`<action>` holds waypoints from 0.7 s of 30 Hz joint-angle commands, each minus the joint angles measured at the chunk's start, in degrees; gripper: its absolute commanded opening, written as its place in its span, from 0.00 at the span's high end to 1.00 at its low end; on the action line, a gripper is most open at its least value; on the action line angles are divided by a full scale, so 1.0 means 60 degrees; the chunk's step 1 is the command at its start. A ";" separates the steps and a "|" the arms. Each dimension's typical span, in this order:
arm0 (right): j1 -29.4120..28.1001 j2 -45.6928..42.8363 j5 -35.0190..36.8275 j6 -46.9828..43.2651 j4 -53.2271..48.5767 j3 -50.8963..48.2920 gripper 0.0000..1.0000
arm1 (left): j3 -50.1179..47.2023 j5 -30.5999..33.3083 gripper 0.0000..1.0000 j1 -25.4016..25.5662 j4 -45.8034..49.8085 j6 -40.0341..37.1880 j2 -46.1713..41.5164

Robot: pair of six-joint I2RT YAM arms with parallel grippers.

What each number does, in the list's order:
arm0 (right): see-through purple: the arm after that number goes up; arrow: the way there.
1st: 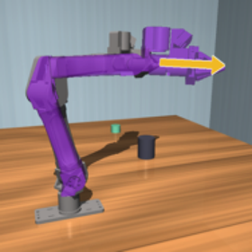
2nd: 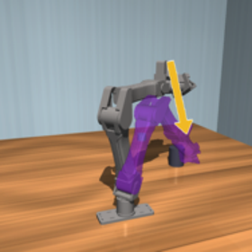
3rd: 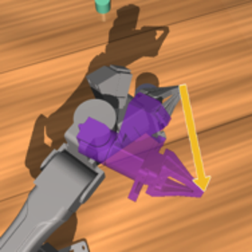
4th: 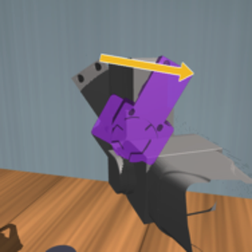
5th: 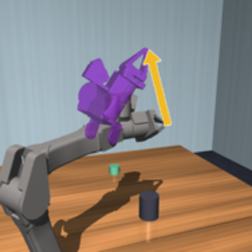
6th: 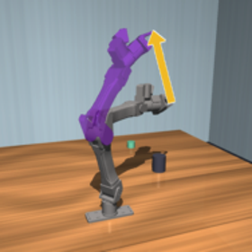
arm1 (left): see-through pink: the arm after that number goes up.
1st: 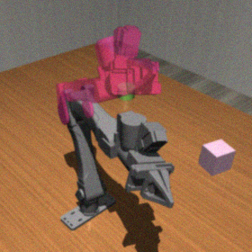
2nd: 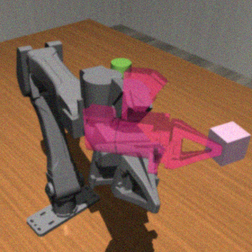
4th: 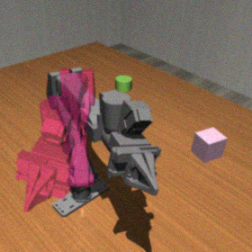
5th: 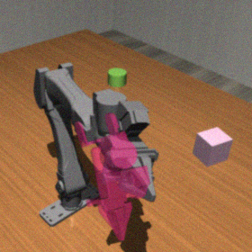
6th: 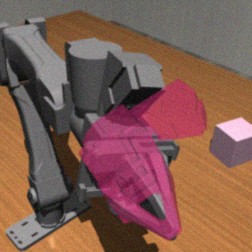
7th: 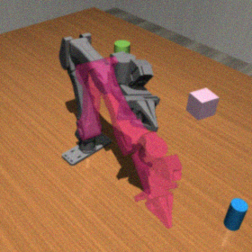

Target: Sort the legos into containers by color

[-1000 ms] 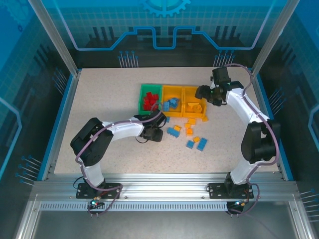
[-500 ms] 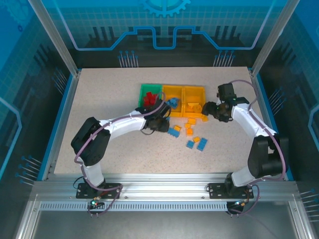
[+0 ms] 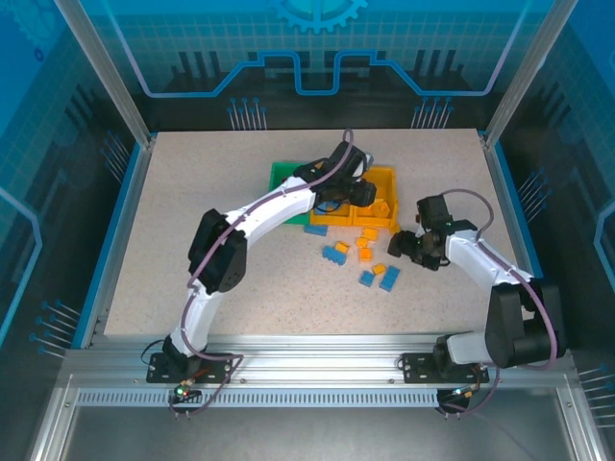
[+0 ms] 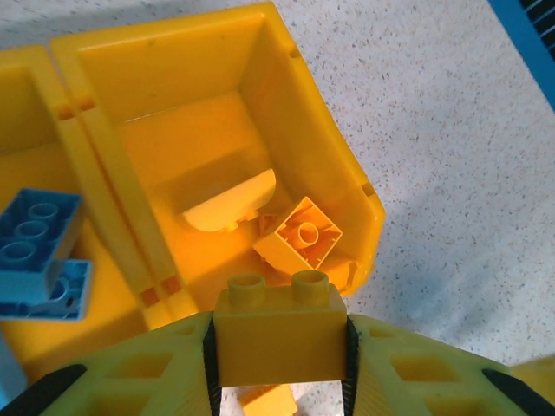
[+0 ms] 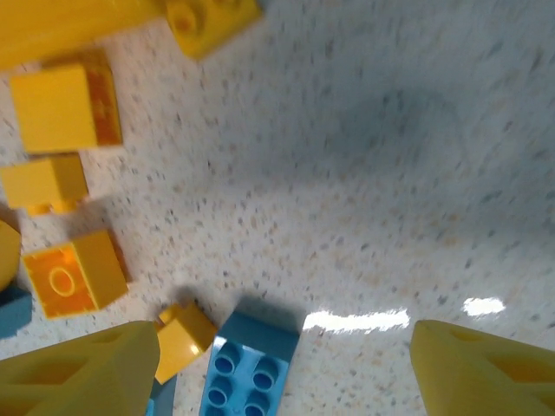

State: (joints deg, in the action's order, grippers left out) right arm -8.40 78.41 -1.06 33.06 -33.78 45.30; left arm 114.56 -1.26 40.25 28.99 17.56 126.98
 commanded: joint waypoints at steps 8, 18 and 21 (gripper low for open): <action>-0.0822 -0.0164 -0.0347 0.1604 -0.0061 -0.0854 0.25 | 0.1649 -0.0794 0.57 -0.0060 0.0468 -0.0284 0.1362; -0.1166 0.0516 -0.0378 0.1851 0.0210 -0.0709 0.33 | 0.1662 -0.0731 0.32 -0.0068 0.0679 -0.0115 0.1374; -0.1150 0.0631 -0.0173 0.1807 0.0215 -0.0735 0.37 | 0.1206 -0.0649 0.27 -0.0069 0.0549 -0.0057 0.0887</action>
State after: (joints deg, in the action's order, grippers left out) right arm -14.72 81.25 -3.22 43.20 -32.45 40.56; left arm 122.87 -4.82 40.18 31.38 16.56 135.04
